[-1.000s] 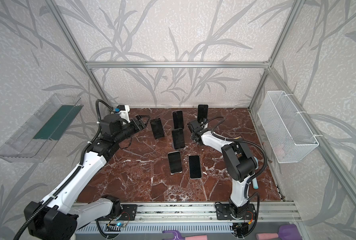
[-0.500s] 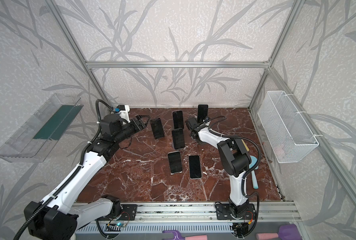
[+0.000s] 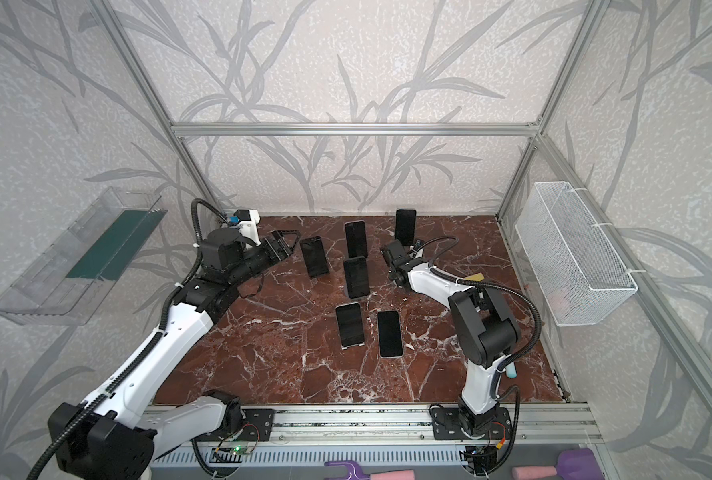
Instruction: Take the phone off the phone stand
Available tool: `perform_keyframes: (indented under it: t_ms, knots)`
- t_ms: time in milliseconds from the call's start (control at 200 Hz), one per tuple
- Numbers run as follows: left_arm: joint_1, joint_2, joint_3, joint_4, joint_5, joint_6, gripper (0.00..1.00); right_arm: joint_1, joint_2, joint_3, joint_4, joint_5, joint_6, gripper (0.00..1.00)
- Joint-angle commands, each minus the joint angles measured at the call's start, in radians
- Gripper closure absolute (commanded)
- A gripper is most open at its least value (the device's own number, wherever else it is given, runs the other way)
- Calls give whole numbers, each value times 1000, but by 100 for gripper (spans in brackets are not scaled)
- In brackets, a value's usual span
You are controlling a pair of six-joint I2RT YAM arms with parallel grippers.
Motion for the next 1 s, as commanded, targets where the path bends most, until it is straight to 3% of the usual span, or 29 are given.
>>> perform_keyframes:
  t_ms: [0,280,640,996]
  knots:
    - [2,-13,-17,24,5,-11,24,-31,-27,42,1,-118,-114,14]
    - [2,-11,-17,25,1,-10,24,-45,-6,92,-71,-81,-78,11]
    - [2,0,-14,19,-2,-2,23,-51,32,22,20,-68,-36,24]
    - [2,-6,-15,21,-3,-2,23,-53,19,-3,83,-106,-106,40]
